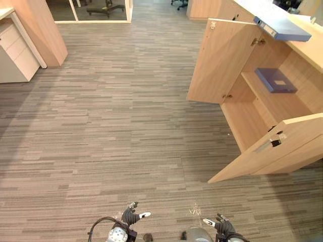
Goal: Walk over to the cabinet, pick up the folder, carry it to the office cabinet, place the folder inside the office cabinet, then close the office cabinet door
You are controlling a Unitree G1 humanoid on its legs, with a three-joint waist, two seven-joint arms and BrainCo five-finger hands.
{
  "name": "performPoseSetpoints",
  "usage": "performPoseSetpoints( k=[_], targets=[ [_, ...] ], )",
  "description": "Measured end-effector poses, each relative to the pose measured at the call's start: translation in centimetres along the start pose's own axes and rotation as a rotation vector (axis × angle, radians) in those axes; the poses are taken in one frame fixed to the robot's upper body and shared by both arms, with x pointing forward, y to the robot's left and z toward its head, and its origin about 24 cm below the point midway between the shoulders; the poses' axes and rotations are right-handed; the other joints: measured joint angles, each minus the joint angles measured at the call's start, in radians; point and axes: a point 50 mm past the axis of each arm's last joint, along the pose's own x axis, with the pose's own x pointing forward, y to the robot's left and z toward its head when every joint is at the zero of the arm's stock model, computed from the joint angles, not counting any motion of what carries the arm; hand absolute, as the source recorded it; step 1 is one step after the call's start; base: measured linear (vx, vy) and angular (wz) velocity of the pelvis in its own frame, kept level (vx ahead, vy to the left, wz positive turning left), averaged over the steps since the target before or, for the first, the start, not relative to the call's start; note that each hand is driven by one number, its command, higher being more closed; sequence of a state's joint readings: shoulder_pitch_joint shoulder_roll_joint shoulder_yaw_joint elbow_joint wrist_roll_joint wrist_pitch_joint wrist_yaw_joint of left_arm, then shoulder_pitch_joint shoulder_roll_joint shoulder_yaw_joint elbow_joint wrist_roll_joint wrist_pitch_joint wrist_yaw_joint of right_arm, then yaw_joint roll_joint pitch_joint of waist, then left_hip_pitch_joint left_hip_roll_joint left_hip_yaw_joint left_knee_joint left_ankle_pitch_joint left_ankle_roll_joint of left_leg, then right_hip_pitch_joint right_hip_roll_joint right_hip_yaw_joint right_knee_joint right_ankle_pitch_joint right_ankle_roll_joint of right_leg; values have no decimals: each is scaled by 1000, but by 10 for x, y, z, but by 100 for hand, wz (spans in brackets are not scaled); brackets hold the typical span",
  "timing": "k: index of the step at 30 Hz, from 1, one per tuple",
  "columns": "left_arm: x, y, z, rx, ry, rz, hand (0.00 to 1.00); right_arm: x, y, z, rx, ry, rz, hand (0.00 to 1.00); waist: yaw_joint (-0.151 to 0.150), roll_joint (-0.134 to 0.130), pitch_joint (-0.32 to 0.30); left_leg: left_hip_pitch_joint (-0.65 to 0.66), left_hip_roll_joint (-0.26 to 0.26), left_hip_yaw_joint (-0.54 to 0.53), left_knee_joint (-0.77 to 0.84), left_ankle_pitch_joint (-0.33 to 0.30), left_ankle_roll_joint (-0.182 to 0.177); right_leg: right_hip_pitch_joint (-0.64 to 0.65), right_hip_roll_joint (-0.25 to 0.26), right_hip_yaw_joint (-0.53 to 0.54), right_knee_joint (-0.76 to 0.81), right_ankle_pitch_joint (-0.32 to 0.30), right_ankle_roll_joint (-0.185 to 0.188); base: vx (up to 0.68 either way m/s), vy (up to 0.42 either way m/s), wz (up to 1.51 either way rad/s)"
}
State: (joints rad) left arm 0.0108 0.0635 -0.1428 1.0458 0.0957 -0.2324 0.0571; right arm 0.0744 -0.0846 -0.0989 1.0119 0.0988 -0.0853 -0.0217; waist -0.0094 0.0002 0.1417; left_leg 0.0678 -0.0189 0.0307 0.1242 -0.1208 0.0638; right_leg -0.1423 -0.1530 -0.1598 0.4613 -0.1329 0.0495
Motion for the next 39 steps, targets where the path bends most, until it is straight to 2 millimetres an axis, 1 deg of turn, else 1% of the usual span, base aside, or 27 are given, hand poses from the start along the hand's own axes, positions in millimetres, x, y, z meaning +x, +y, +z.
performPoseSetpoints(
  k=[1,3,4,6,7,10,12,13,14,15,16,17,18,19,21,23,24,25,26,27,28,30,33,35,36,38,39],
  targets=[
    [0,1,0,-13,5,5,0,0,9,1,15,-7,20,0,-4,-5,3,-3,4,-1,13,-16,0,-4,23,0,-14,-35,27,3,-116,-12],
    [3,-2,5,-33,-2,3,0,1,18,8,20,-32,42,0,-16,-19,14,-24,-1,-20,36,-30,-16,-17,68,14,-64,-68,41,24,-219,38],
    [5,-5,11,-51,-12,-1,0,2,22,11,45,-38,51,0,-31,-36,29,-34,-13,-58,54,-40,-33,-4,101,46,-104,-48,-12,118,-330,78],
    [5,-14,8,-88,11,-14,0,3,19,8,77,-21,40,0,-29,-27,23,-23,4,-88,22,-36,-59,12,115,14,-109,-68,-57,168,-257,58],
    [5,-14,7,-107,19,-9,0,3,19,7,86,-15,39,0,-31,-30,25,0,16,-104,7,-35,-86,34,124,-18,-113,-76,-89,183,-209,34],
    [1,-9,-2,-168,48,23,0,2,20,4,98,-4,40,0,-29,-22,5,28,79,-106,18,-72,-125,105,176,-55,-167,-81,-98,265,-266,22],
    [0,-4,-6,-204,56,45,0,1,23,2,105,3,49,0,-27,-30,-7,22,93,-93,86,-87,-142,150,193,-63,-192,-81,-98,258,-181,22],
    [-1,-2,-5,-225,45,57,0,1,23,1,107,3,49,0,-24,-30,-7,-9,92,-83,200,-102,-159,179,192,-63,-196,-81,-97,245,-119,22],
    [-1,3,-3,-262,28,80,0,1,23,1,106,2,51,0,-24,-28,-9,-79,91,-72,394,-108,-170,210,192,-63,-212,-81,-98,231,-103,16],
    [-1,5,0,-284,17,94,0,0,23,1,105,0,51,0,-23,-21,-11,-123,98,-62,504,-100,-183,232,196,-62,-223,-81,-98,227,-69,-7],
    [-1,8,1,-331,9,121,0,0,20,2,100,-5,48,0,-4,1,-17,-211,135,-27,717,-58,-216,277,214,-56,-245,-81,-98,349,-34,-35],
    [-1,11,0,-363,10,141,0,1,20,5,84,-14,54,0,4,11,-19,-274,176,17,877,-67,-190,320,226,-36,-264,-87,-108,387,-3,-43],
    [-1,14,0,-367,6,150,0,1,22,6,83,-18,61,0,6,10,-18,-296,185,42,921,-83,-170,341,222,-16,-271,-97,-125,427,55,-47],
    [-1,15,0,-381,5,161,0,2,25,8,79,-22,69,0,10,12,-13,-334,199,80,954,-117,-123,380,211,27,-285,-109,-144,358,117,-46],
    [1,17,9,-386,-23,168,0,4,31,15,85,-35,81,0,24,12,1,-374,209,140,872,-160,-102,414,181,76,-288,-110,-145,292,141,-62],
    [3,15,13,-370,-33,162,0,4,36,20,80,-51,98,0,43,10,3,-403,200,157,681,-157,-104,435,139,86,-280,-112,-133,273,176,-60],
    [3,13,15,-356,-38,152,0,3,39,21,71,-58,107,0,46,13,0,-400,189,149,502,-107,-100,458,116,85,-276,-119,-103,428,280,-44],
    [3,10,15,-344,-37,142,0,3,39,21,74,-62,108,0,46,20,-4,-396,180,131,352,-27,-81,478,106,85,-272,-132,-78,480,318,-32],
    [3,7,15,-329,-37,129,0,1,40,18,80,-56,108,0,50,21,-15,-382,164,125,302,117,-88,493,84,87,-265,-156,-35,483,297,-2],
    [4,10,18,-321,-45,137,0,0,47,15,89,-50,124,0,42,-28,-28,-373,114,147,267,123,-72,477,36,87,-262,-150,-22,380,224,8],
    [6,11,21,-323,-52,139,0,0,48,15,91,-50,127,0,43,-34,-30,-376,101,152,263,121,-65,472,24,93,-264,-136,-28,289,165,13],
    [6,7,24,-328,-57,130,0,1,51,20,97,-60,134,0,51,-33,-29,-374,84,182,280,104,-38,474,-5,126,-286,-82,-21,312,232,-17],
    [3,5,16,-332,-35,130,0,0,53,15,108,-46,135,0,56,-28,-37,-309,78,220,259,100,-34,483,-30,183,-279,-10,0,194,116,-47],
    [-1,1,6,-335,-8,125,0,-3,47,0,115,1,116,0,56,-26,-89,-257,67,261,182,100,-35,464,-60,224,-274,34,27,145,25,-56],
    [-1,0,5,-338,-3,121,0,-3,45,-3,121,11,111,0,56,-26,-102,-247,59,272,160,100,-35,451,-69,230,-265,37,32,122,30,-74],
    [-4,-9,1,-349,9,94,0,-4,24,-9,122,30,56,0,54,-14,-125,-182,19,307,65,108,-38,342,-117,253,-102,37,31,144,100,-83],
    [-4,-10,1,-350,10,89,0,-4,18,-11,131,36,38,0,53,-21,-125,-159,3,312,42,111,-36,309,-136,251,-33,38,29,202,142,-76]
  ],
)
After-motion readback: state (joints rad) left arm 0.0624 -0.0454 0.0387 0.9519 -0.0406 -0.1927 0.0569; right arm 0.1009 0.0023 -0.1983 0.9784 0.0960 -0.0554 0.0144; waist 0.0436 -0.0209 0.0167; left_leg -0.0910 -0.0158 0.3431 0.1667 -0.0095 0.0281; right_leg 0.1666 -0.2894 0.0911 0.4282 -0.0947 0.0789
